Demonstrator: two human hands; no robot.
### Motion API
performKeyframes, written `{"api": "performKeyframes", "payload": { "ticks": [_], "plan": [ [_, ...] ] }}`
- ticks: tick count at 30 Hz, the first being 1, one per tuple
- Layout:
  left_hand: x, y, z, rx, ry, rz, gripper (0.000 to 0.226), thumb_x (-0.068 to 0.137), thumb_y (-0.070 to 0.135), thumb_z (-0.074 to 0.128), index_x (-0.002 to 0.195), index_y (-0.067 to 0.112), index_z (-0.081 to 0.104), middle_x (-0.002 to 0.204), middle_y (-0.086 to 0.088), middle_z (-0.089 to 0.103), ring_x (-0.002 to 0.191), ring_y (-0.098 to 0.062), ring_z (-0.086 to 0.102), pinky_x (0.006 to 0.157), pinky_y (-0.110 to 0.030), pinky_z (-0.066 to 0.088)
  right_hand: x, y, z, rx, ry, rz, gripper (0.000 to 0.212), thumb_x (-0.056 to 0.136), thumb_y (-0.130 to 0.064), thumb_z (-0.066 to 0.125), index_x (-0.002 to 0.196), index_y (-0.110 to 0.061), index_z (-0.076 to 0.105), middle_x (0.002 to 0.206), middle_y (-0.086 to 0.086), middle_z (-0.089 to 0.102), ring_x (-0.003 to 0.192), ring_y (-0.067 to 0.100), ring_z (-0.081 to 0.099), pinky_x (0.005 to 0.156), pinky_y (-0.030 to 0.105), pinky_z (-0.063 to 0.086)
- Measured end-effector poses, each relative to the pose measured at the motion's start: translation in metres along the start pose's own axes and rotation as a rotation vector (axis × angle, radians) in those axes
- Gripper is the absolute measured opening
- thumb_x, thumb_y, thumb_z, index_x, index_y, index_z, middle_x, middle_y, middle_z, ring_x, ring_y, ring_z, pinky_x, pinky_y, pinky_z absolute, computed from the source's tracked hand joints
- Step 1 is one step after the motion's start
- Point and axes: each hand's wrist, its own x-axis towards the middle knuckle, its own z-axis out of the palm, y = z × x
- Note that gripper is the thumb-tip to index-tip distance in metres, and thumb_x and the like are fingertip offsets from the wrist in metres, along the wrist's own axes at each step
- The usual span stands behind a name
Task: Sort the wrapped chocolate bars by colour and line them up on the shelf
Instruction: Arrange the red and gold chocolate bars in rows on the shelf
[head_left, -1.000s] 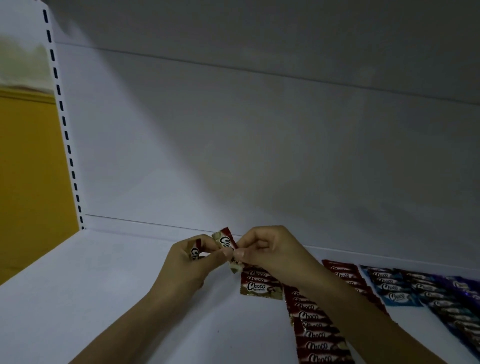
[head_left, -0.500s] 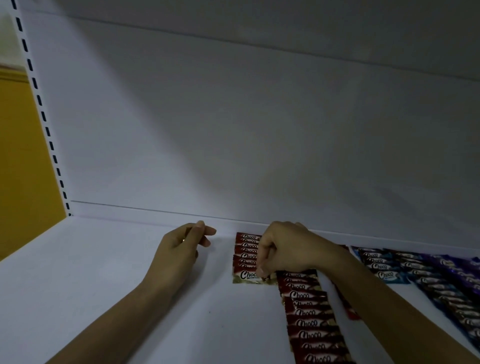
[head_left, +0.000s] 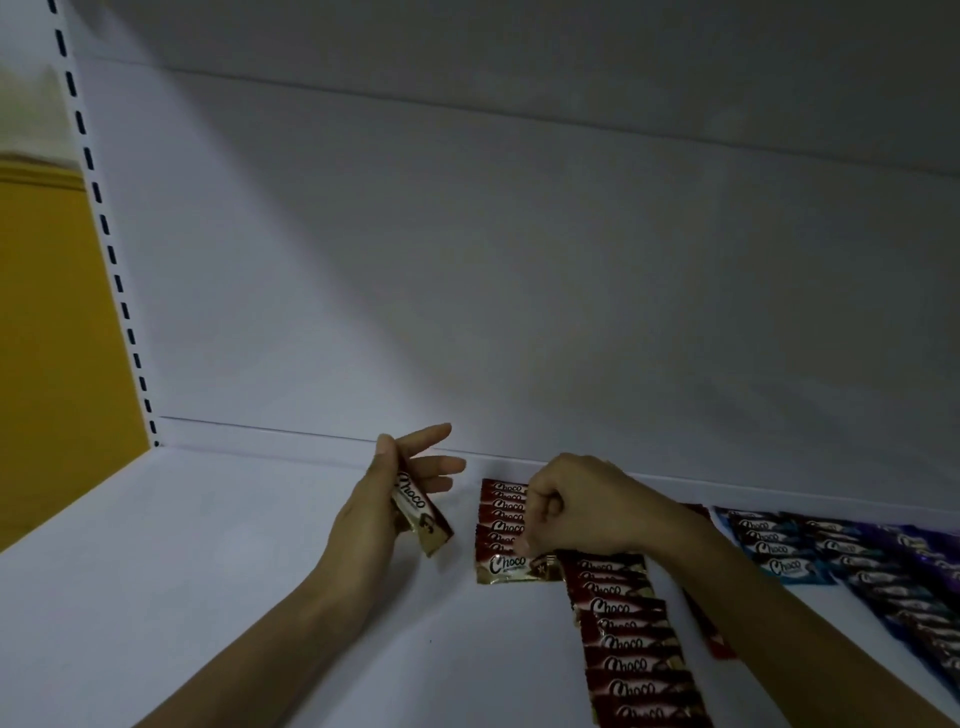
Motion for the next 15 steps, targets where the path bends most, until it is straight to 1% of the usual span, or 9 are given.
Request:
{"api": "performKeyframes", "payload": {
  "ticks": [2, 5, 6, 9, 10, 11, 12, 13, 15],
  "plan": [
    [0.005, 0.000, 0.000, -0.035, -0.005, 0.020, 0.057, 0.080, 0.062, 0.022, 0.111, 0.043, 0.066, 0.108, 0.000, 0.071, 0.107, -0.022, 0.060, 0.091, -0.040, 0.042, 0.000, -0.006, -0.003, 0.273, 0.050, -0.045, 0.017, 0.077, -0.038, 0.074, 0.073, -0.021, 0.070, 0.075, -0.002, 0.070, 0.076, 0.012, 0.066, 0.077, 0.031, 0.053],
    [0.003, 0.001, 0.002, -0.056, -0.019, 0.066, 0.058, 0.080, 0.064, 0.021, 0.121, 0.045, 0.058, 0.116, -0.001, 0.068, 0.110, -0.020, 0.061, 0.093, -0.042, 0.043, -0.003, -0.023, 0.000, 0.528, 0.025, -0.165, 0.020, 0.085, -0.041, 0.064, 0.080, -0.024, 0.072, 0.075, -0.005, 0.071, 0.073, 0.006, 0.067, 0.069, 0.016, 0.051],
    [0.001, 0.001, 0.002, -0.078, -0.031, 0.077, 0.058, 0.081, 0.062, 0.020, 0.123, 0.043, 0.056, 0.118, -0.003, 0.067, 0.111, -0.022, 0.061, 0.094, -0.044, 0.044, -0.003, -0.028, 0.005, 0.565, 0.005, -0.200, 0.019, 0.086, -0.040, 0.063, 0.083, -0.023, 0.073, 0.077, -0.007, 0.072, 0.074, 0.005, 0.067, 0.070, 0.014, 0.051],
    [0.001, 0.013, 0.011, -0.002, -0.039, 0.072, 0.055, 0.084, 0.059, 0.022, 0.123, 0.037, 0.054, 0.125, -0.012, 0.061, 0.116, -0.030, 0.057, 0.100, -0.054, 0.043, -0.002, -0.036, 0.013, 0.601, 0.067, -0.251, 0.010, 0.087, -0.025, 0.067, 0.087, -0.018, 0.074, 0.085, -0.001, 0.074, 0.082, 0.011, 0.070, 0.080, 0.021, 0.055],
    [0.001, 0.016, 0.011, -0.003, -0.058, 0.047, 0.059, 0.081, 0.068, 0.028, 0.120, 0.032, 0.054, 0.125, -0.013, 0.060, 0.111, -0.028, 0.058, 0.101, -0.048, 0.044, -0.003, -0.035, 0.010, 0.602, 0.088, -0.242, 0.008, 0.086, -0.022, 0.067, 0.087, -0.016, 0.074, 0.085, -0.001, 0.074, 0.081, 0.011, 0.070, 0.079, 0.020, 0.055],
    [0.002, 0.015, 0.009, 0.042, -0.045, 0.023, 0.077, 0.068, 0.082, 0.038, 0.121, 0.029, 0.052, 0.122, -0.009, 0.061, 0.104, -0.024, 0.059, 0.099, -0.038, 0.046, -0.004, -0.032, 0.005, 0.596, 0.091, -0.225, 0.007, 0.086, -0.019, 0.068, 0.087, -0.015, 0.073, 0.084, -0.001, 0.074, 0.080, 0.010, 0.070, 0.076, 0.019, 0.055],
    [0.004, 0.013, 0.008, 0.170, -0.014, 0.051, 0.098, 0.052, 0.093, 0.043, 0.127, 0.031, 0.047, 0.116, 0.000, 0.061, 0.100, -0.019, 0.059, 0.096, -0.031, 0.047, -0.005, -0.028, -0.003, 0.568, 0.078, -0.208, 0.006, 0.085, -0.018, 0.068, 0.087, -0.015, 0.073, 0.083, -0.001, 0.074, 0.078, 0.010, 0.070, 0.075, 0.019, 0.055],
    [0.001, 0.010, 0.005, 0.375, 0.008, 0.151, 0.104, 0.048, 0.096, 0.042, 0.131, 0.034, 0.044, 0.112, 0.013, 0.059, 0.102, -0.013, 0.058, 0.095, -0.029, 0.046, -0.007, -0.022, -0.011, 0.507, 0.054, -0.193, 0.005, 0.085, -0.018, 0.069, 0.086, -0.015, 0.074, 0.083, -0.001, 0.074, 0.077, 0.009, 0.069, 0.075, 0.020, 0.055],
    [-0.014, 0.005, 0.002, 0.856, -0.077, 0.344, 0.086, 0.065, 0.088, 0.033, 0.132, 0.037, 0.046, 0.113, 0.032, 0.051, 0.111, 0.000, 0.050, 0.096, -0.029, 0.041, -0.011, -0.009, -0.022, 0.324, -0.008, -0.165, 0.005, 0.083, -0.018, 0.071, 0.086, -0.019, 0.074, 0.082, -0.005, 0.074, 0.077, 0.005, 0.068, 0.078, 0.023, 0.054]
  ]
}}
